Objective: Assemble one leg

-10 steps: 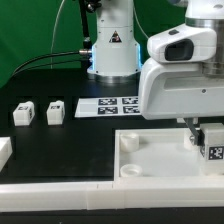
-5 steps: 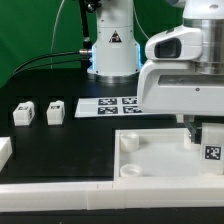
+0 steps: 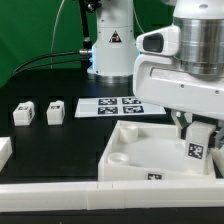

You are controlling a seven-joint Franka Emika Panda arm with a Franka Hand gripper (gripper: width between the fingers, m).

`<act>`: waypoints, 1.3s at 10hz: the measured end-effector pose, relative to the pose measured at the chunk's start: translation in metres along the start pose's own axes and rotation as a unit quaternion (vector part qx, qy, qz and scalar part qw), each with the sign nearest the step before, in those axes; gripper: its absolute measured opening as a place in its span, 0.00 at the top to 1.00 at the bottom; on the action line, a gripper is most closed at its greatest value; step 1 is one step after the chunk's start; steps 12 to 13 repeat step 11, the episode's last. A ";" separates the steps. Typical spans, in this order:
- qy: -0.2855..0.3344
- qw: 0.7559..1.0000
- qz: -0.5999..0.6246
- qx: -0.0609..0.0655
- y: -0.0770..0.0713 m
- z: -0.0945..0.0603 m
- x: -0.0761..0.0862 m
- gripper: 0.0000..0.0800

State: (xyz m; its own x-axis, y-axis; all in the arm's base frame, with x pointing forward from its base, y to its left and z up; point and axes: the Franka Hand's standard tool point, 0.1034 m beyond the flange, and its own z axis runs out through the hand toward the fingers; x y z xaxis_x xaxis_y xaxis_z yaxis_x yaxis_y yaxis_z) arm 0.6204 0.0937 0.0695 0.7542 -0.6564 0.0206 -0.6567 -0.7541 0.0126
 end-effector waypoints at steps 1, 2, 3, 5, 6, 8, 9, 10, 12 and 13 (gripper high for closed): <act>0.001 1.000 0.019 -0.004 0.003 0.000 0.002 0.62; 0.002 1.000 0.025 -0.007 0.006 0.000 0.004 0.62; 0.002 1.000 0.021 -0.007 0.006 0.000 0.004 0.61; 0.002 1.000 0.021 -0.007 0.006 0.001 0.004 0.40; 0.002 1.000 0.021 -0.007 0.006 0.001 0.004 0.23; 0.001 1.000 0.021 -0.008 0.006 0.002 0.004 0.20; 0.001 1.000 0.021 -0.008 0.006 0.002 0.004 0.20; 0.001 1.000 0.021 -0.008 0.006 0.002 0.004 0.19; 0.001 1.000 0.021 -0.008 0.006 0.002 0.004 0.19; 0.001 1.000 0.021 -0.008 0.006 0.002 0.004 0.19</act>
Offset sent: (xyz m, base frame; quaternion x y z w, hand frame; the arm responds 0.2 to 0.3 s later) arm 0.0000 0.0000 0.0000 0.0000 0.0000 0.0000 1.0000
